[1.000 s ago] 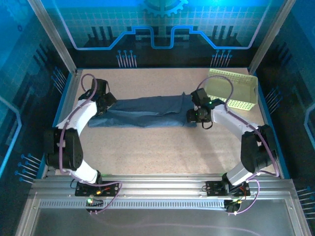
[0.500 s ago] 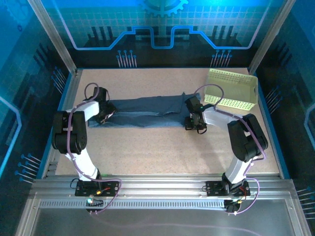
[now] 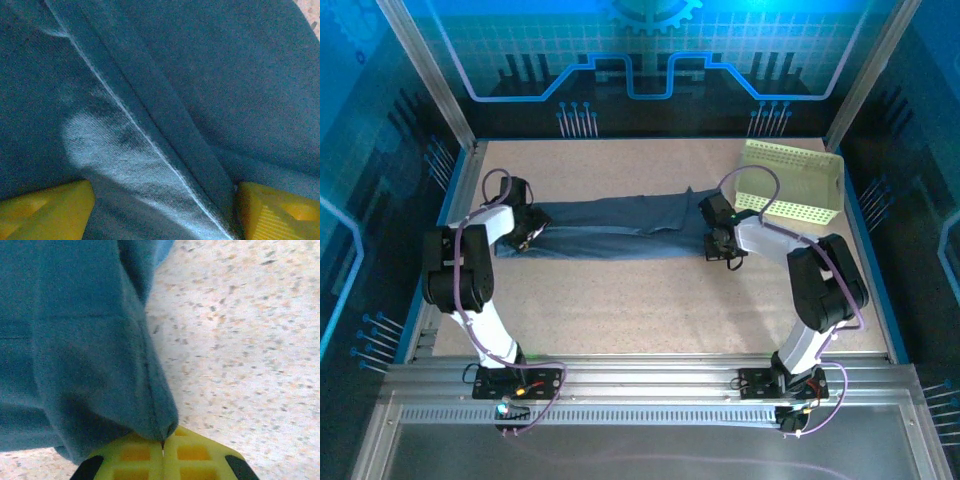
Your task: Fold the inside-out t-shirt
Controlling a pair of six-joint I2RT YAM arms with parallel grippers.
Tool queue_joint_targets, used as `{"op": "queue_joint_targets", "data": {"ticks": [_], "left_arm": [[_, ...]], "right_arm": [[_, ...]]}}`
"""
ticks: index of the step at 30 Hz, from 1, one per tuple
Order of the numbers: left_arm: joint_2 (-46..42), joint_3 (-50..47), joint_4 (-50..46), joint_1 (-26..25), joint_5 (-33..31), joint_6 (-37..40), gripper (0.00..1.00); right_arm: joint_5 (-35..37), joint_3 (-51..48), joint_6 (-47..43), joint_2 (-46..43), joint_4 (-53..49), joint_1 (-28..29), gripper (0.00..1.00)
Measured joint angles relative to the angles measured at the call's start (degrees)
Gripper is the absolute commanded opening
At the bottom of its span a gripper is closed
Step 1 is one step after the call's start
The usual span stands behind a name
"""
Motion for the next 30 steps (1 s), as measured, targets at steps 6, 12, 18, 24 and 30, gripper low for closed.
{"op": "queue_joint_targets", "data": {"ticks": [6, 12, 18, 24, 30], "left_arm": [[0.66, 1.01, -0.42, 1.03, 1.14, 0.00, 0.77], [0.72, 1.22, -0.46, 1.66, 0.94, 0.04, 0.77], [0.79, 1.27, -0.44, 1.99, 0.72, 0.04, 0.77], [0.79, 1.27, -0.46, 1.99, 0.59, 0.04, 0.78], [0.94, 1.40, -0.50, 2.56, 0.59, 0.04, 0.78]], "right_arm": [[5.77, 0.79, -2.78, -4.48, -1.46, 0.26, 0.10], [12.48, 1.16, -4.02, -6.43, -4.00, 0.44, 0.49], [9.99, -1.11, -3.76, -9.18, -3.72, 0.44, 0.59], [-2.91, -5.11, -2.99, -13.29, 0.74, 0.44, 0.68], [-7.26, -5.25, -2.60, -5.66, 3.76, 0.39, 0.63]]}}
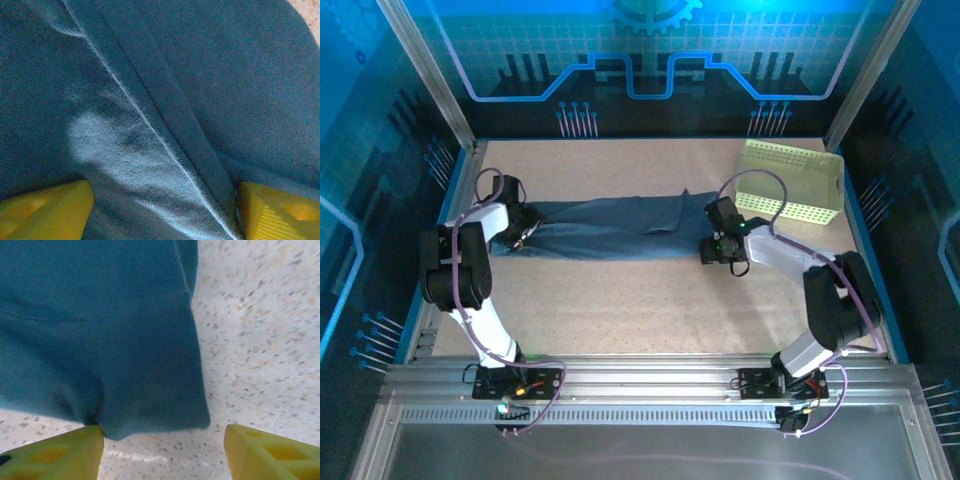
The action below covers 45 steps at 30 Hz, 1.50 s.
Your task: Fold the inside-out t-shirt
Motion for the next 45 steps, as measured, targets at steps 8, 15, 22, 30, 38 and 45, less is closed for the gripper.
{"op": "queue_joint_targets", "data": {"ticks": [8, 15, 22, 30, 38, 45], "left_arm": [[0.92, 1.38, -1.20, 1.75, 0.02, 0.02, 0.78], [1.29, 1.88, -1.66, 2.71, 0.00, 0.07, 0.78], [1.29, 1.88, -1.64, 2.71, 0.00, 0.11, 0.79], [-0.63, 1.57, -4.35, 2.43, -2.29, 0.15, 0.81], [-14.67, 1.40, -8.24, -4.57, -7.06, 0.22, 0.85], [-11.54, 1.46, -4.59, -6.51, -1.75, 0.13, 0.85]], "right_arm": [[0.42, 3.17, -2.23, 5.22, 0.09, -1.22, 0.17], [12.26, 9.18, -6.43, 3.58, -3.41, 0.55, 0.05], [17.16, 9.97, -7.89, 0.85, -6.36, 2.25, 0.42], [-5.53, 3.54, 0.48, -4.87, -1.42, -4.94, 0.62], [-10.88, 13.73, 2.36, 0.17, -0.61, -2.91, 0.61], [-16.31, 28.37, 3.67, 14.47, 0.92, 1.05, 0.57]]}}
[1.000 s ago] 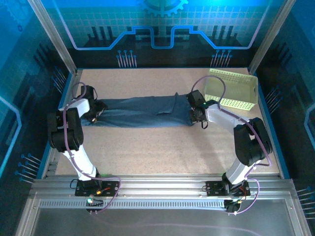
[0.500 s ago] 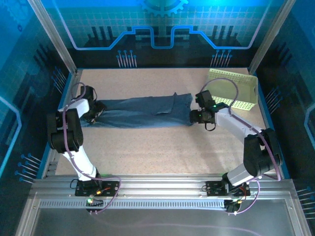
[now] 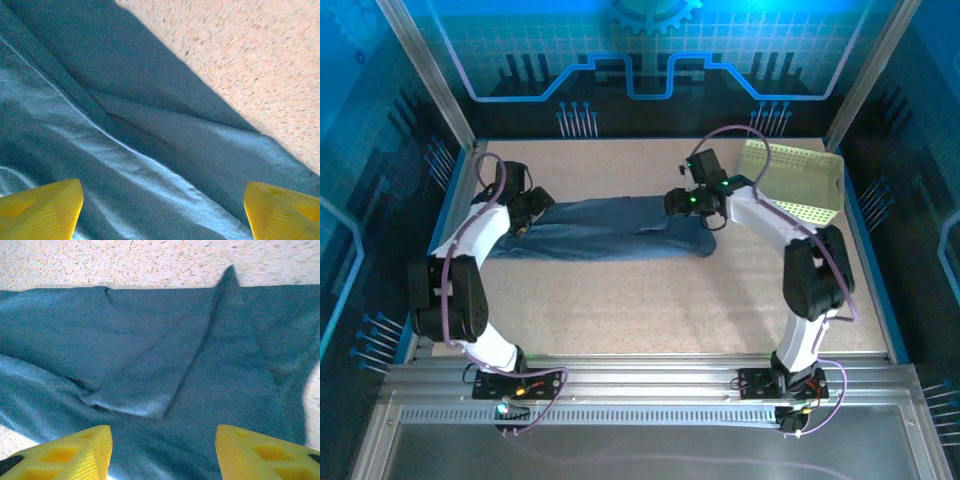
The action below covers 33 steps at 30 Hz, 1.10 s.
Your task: Fold the inside-out t-shirt
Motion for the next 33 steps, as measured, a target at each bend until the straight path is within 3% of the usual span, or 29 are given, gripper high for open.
{"op": "queue_joint_targets", "data": {"ticks": [5, 11, 18, 23, 27, 33], "left_arm": [[7.61, -0.50, 1.97, 1.95, 3.52, 0.00, 0.86], [8.52, -4.52, 4.35, 7.13, 6.29, -0.20, 0.87], [3.93, -11.02, 8.63, 7.04, 7.32, -1.57, 0.88], [0.46, -13.40, 6.97, 7.04, 7.13, -1.66, 0.90], [-2.23, -12.00, 2.64, 5.86, 4.35, -1.05, 0.92], [-2.78, -5.73, 0.35, -1.22, 2.51, 0.26, 0.93]], "right_arm": [[-1.70, 0.94, 3.26, 8.13, -0.13, -0.33, 0.58], [-1.99, -5.51, 7.74, 9.09, 1.46, -4.00, 0.58], [-1.60, -15.65, 9.81, 1.49, 4.74, -7.45, 0.60], [-0.28, -19.74, 8.00, -3.80, 2.80, -7.80, 0.68], [1.38, -18.97, 5.22, -6.84, 0.98, -8.90, 0.77], [1.29, -13.35, 2.75, -4.02, -0.46, -9.70, 0.80]]}}
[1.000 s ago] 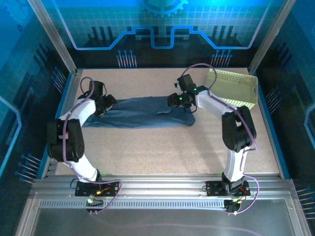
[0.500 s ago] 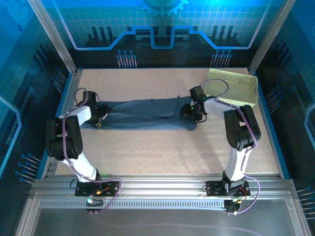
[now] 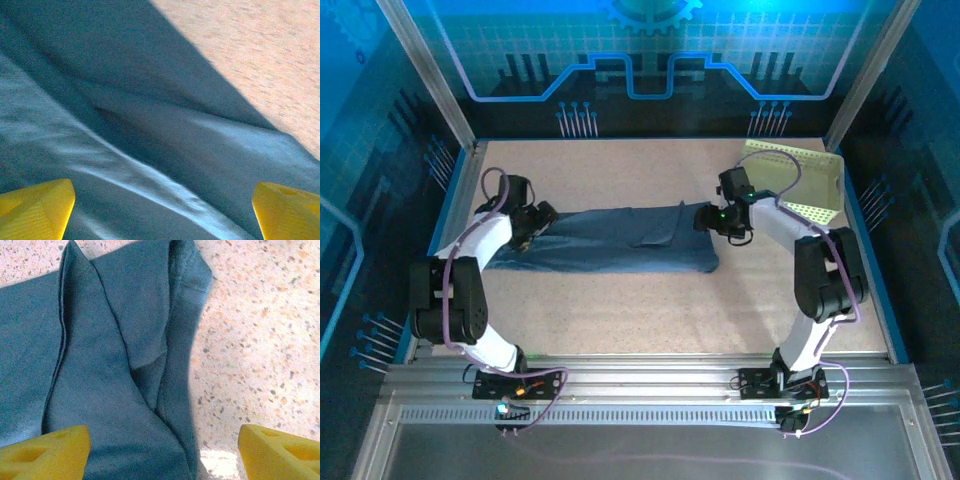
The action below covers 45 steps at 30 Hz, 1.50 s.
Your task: Fold the inside-out t-shirt
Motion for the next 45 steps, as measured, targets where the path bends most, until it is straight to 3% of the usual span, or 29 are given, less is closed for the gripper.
{"op": "queue_joint_targets", "data": {"ticks": [12, 24, 32, 37, 39, 45], "left_arm": [[4.13, -1.60, 0.04, -1.79, -0.44, 0.02, 0.94], [4.83, -6.01, 2.36, -1.79, -1.22, -0.02, 0.94], [4.57, -7.10, 4.63, -1.79, -1.53, -0.24, 0.94], [3.85, -8.11, 5.79, -1.79, -1.70, -0.31, 0.95], [3.61, -8.61, 6.38, -1.81, -1.73, -0.35, 0.95], [1.86, -10.75, 8.44, -1.88, -1.42, -0.50, 0.94]], "right_arm": [[3.65, 8.61, 0.09, 10.62, -5.31, 5.92, 0.80], [7.45, 10.60, 1.40, 13.33, -8.55, 7.34, 0.76], [7.39, 11.65, 1.66, 14.38, -8.50, 8.39, 0.38], [6.36, 11.47, 1.75, 14.34, -7.28, 9.18, 0.06], [6.36, 10.67, 1.44, 13.64, -6.73, 9.07, 0.00], [7.28, 5.53, 0.09, 8.22, -7.19, 7.39, 0.00]]}}
